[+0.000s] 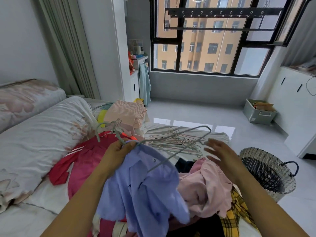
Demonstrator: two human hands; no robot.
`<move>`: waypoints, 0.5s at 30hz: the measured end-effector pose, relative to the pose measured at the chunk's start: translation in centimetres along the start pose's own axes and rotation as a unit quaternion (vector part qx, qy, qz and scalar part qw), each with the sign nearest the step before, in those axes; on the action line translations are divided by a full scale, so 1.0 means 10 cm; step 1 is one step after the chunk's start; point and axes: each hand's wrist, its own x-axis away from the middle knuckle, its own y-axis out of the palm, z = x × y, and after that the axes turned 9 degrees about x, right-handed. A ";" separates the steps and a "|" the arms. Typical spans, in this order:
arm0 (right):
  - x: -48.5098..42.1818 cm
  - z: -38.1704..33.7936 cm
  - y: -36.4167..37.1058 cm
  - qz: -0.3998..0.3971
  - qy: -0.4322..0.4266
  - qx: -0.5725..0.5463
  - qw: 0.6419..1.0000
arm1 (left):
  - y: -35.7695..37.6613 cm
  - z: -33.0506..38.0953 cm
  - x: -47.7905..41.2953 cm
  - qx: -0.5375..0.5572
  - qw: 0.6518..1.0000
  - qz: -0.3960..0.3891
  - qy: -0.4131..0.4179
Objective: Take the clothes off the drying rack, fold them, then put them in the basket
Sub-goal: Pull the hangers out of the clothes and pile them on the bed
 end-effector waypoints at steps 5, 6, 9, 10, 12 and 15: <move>0.05 -0.27 0.19 0.060 -0.092 0.176 0.978 | 0.13 0.00 -0.14 -0.108 0.992 -0.063 -0.012; 0.06 -0.26 0.16 0.067 -0.097 0.200 0.973 | 0.12 0.00 -0.15 -0.113 0.991 -0.077 -0.019; 0.12 -0.24 -0.14 0.096 -0.064 0.181 0.977 | 0.15 -0.03 -0.16 -0.135 0.979 -0.155 -0.006; 0.16 -0.26 -0.28 0.111 -0.050 0.161 0.979 | 0.18 -0.07 -0.15 -0.147 0.974 -0.171 0.005; 0.23 -0.27 -0.59 0.157 -0.028 0.111 0.981 | 0.22 -0.19 -0.16 -0.169 0.972 -0.160 0.019; 0.30 -0.20 -1.09 0.232 -0.010 0.044 0.972 | 0.33 -0.37 -0.24 -0.126 0.988 -0.092 -0.010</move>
